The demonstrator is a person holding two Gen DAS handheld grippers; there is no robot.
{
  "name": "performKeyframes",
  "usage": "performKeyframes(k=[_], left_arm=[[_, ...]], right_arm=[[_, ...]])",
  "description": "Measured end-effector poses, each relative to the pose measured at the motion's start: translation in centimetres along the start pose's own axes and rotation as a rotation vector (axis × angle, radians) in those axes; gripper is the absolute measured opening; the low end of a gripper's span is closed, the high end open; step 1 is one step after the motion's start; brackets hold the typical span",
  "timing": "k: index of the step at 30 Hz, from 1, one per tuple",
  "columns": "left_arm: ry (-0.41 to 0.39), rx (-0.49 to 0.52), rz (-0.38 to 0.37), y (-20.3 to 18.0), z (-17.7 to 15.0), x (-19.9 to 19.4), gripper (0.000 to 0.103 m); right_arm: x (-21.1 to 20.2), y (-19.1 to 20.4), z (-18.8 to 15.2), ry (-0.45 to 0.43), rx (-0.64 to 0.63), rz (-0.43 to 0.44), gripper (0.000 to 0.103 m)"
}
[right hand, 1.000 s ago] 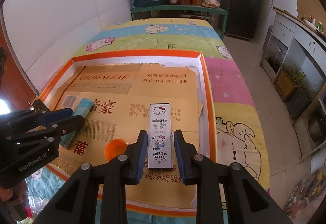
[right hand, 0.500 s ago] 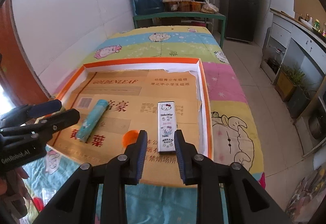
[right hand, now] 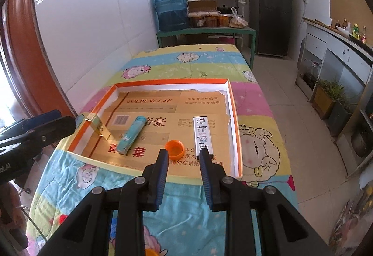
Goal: Organize rigid objects
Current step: 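Open both grippers to release the lighter and Hello Kitty box, then lift away, then withdraw both grippers from the tray toward the caps on the quilt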
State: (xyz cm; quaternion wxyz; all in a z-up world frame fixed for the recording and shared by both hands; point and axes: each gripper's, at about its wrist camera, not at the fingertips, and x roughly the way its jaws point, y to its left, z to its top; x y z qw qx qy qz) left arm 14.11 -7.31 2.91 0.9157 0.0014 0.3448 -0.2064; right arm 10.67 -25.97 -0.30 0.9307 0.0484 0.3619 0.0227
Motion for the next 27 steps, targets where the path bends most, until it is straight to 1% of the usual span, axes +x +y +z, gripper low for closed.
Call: performKeyframes(k=[5,6,8,9,10,11,19,27], left_arm=[[-0.009,-0.017,-0.009,0.2,-0.9,-1.9,0.062],[-0.013,-0.025,-0.009,0.4,-1.2,-2.4,0.062],[-0.018,-0.042,-0.011,0.8,-1.6,-3.1,0.062],[-0.020,-0.051,-0.013,1.1,-1.7,-3.4,0.062],[-0.024,-0.062,-0.012,1.4,-2.1,-3.9,0.062],[-0.024,-0.066,-0.009,1.5,-2.2,-4.0,0.062],[-0.032,-0.084,0.023,2.8,-4.0,-6.0,0.062],[-0.010,-0.089,0.037,3.4,-6.1,-7.1,0.062]], right_arm=[[-1.5,0.6,-0.8,-0.010,0.009,0.001,0.028],[-2.0,0.8,-1.0,-0.015,0.012,0.001,0.029],[-2.8,1.2,-1.3,-0.022,0.014,0.005,0.044],[-3.1,1.5,-1.5,-0.025,0.013,0.007,0.057],[-3.6,1.8,-1.7,-0.029,0.009,0.009,0.065],[-3.9,2.1,-1.9,-0.033,0.006,0.009,0.067],[-5.8,3.9,-3.6,-0.038,-0.006,0.028,0.067],[-6.9,4.9,-5.3,-0.021,0.008,0.036,0.067]])
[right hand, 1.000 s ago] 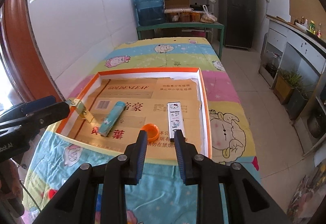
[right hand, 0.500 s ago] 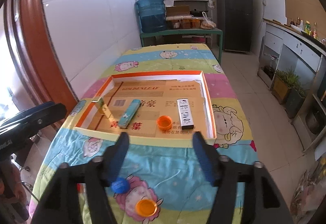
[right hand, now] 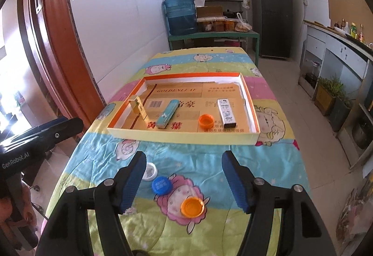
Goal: Organize rigid objects
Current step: 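Withdraw both grippers from the tray toward the caps on the quilt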
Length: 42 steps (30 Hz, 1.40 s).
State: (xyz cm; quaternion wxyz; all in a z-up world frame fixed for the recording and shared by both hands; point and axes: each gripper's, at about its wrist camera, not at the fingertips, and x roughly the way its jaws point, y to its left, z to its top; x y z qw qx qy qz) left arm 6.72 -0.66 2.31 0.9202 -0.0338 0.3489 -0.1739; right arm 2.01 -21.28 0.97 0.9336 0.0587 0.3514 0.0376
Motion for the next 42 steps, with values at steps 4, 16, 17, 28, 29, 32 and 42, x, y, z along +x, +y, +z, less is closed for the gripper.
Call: performKeyframes(k=[4,16,17,28,29,32,42], left_arm=[[0.004,-0.010,0.002,0.4,-0.8,-0.5,0.062],[0.028,-0.020,0.000,1.1,-3.0,-1.0,0.062],[0.034,-0.023,0.001,1.2,-3.2,-0.9,0.062],[0.075,-0.041,0.000,1.7,-5.2,0.2,0.062],[0.078,-0.041,-0.001,1.7,-5.4,0.3,0.062],[0.089,-0.039,-0.004,1.7,-5.9,0.6,0.062],[0.157,-0.024,-0.018,1.3,-7.9,2.7,0.062]], right_arm=[[-0.5,0.4,-0.6,0.002,0.000,-0.002,0.067],[-1.4,0.9,-3.0,0.025,-0.005,-0.014,0.067],[-1.4,1.0,-3.3,0.030,-0.006,-0.012,0.067],[-0.9,2.1,-5.9,0.088,-0.026,0.007,0.067],[-0.8,2.2,-6.1,0.093,-0.030,0.008,0.067],[-0.5,2.7,-6.7,0.102,-0.038,0.016,0.067],[0.2,4.3,-9.5,0.153,-0.087,0.043,0.067]])
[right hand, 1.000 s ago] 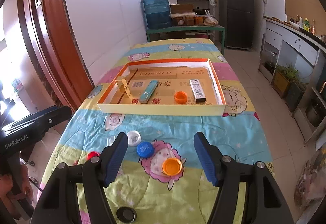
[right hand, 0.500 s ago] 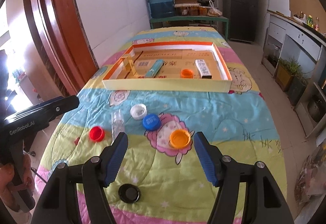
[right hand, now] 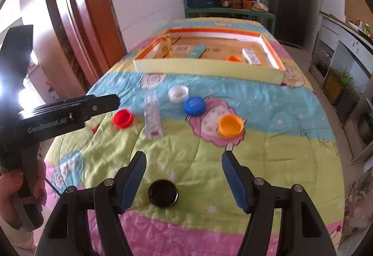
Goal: Organize rigid objects
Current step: 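Withdraw both grippers from the tray toward the caps on the quilt, then grasp the red cap with the left gripper while the right grasps the black cap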
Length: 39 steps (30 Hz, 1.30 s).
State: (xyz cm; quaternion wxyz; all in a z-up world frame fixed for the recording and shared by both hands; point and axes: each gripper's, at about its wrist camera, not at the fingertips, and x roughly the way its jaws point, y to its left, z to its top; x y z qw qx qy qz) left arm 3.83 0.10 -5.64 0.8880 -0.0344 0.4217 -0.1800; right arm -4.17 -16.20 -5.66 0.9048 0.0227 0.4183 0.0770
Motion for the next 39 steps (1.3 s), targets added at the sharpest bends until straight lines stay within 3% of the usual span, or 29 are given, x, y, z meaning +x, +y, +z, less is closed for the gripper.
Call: performKeyframes(k=[13,22,23,25,26,28,39], left_arm=[[0.057,0.008,0.017,0.1,-0.7,2.7,0.062],[0.035,0.054,0.043,-0.4,-1.3,3.1,0.062],[0.030,0.060,0.045,-0.5,-1.4,3.1,0.059],[0.019,0.066,0.054,-0.5,-1.5,3.0,0.045],[0.017,0.065,0.054,-0.5,-1.6,2.9,0.037],[0.016,0.059,0.047,-0.3,-1.6,2.9,0.035],[0.016,0.055,0.066,-0.3,-1.5,2.7,0.032]], right_arm=[[0.8,0.6,-0.8,0.030,-0.014,0.014,0.067],[1.5,1.0,-1.2,0.058,-0.030,0.010,0.067],[1.6,1.0,-1.2,0.060,-0.032,0.009,0.065],[1.6,1.0,-1.3,0.061,-0.038,0.003,0.045],[1.5,1.1,-1.4,0.058,-0.045,-0.006,0.043],[1.5,1.1,-1.4,0.057,-0.053,0.003,0.030],[1.4,1.2,-1.4,0.053,-0.060,0.006,0.030]])
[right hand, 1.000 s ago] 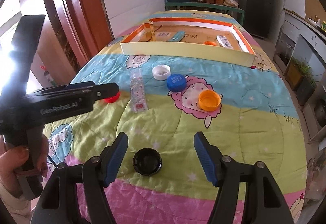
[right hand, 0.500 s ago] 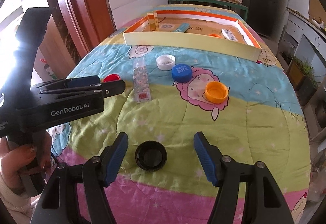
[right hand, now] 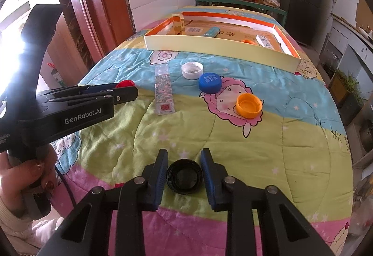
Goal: Organize rigid objects
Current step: 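Grasp the red cap with the left gripper while the right grasps the black cap, then carry the red cap and black cap over the tray with both grippers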
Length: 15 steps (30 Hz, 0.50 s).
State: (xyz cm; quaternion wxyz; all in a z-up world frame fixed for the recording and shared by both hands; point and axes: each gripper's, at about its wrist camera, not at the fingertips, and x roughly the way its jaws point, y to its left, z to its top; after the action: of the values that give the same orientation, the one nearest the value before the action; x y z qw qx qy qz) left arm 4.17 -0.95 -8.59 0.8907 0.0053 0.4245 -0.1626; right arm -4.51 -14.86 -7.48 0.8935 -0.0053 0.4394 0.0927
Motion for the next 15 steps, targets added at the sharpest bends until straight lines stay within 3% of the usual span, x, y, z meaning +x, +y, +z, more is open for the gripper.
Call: performKeyframes(k=[15], left_arm=[[-0.027,0.005,0.012,-0.5,0.9,-1.1,0.032]], right_arm=[[-0.8,-0.6,0.7,-0.033,0.010,-0.006,0.030]])
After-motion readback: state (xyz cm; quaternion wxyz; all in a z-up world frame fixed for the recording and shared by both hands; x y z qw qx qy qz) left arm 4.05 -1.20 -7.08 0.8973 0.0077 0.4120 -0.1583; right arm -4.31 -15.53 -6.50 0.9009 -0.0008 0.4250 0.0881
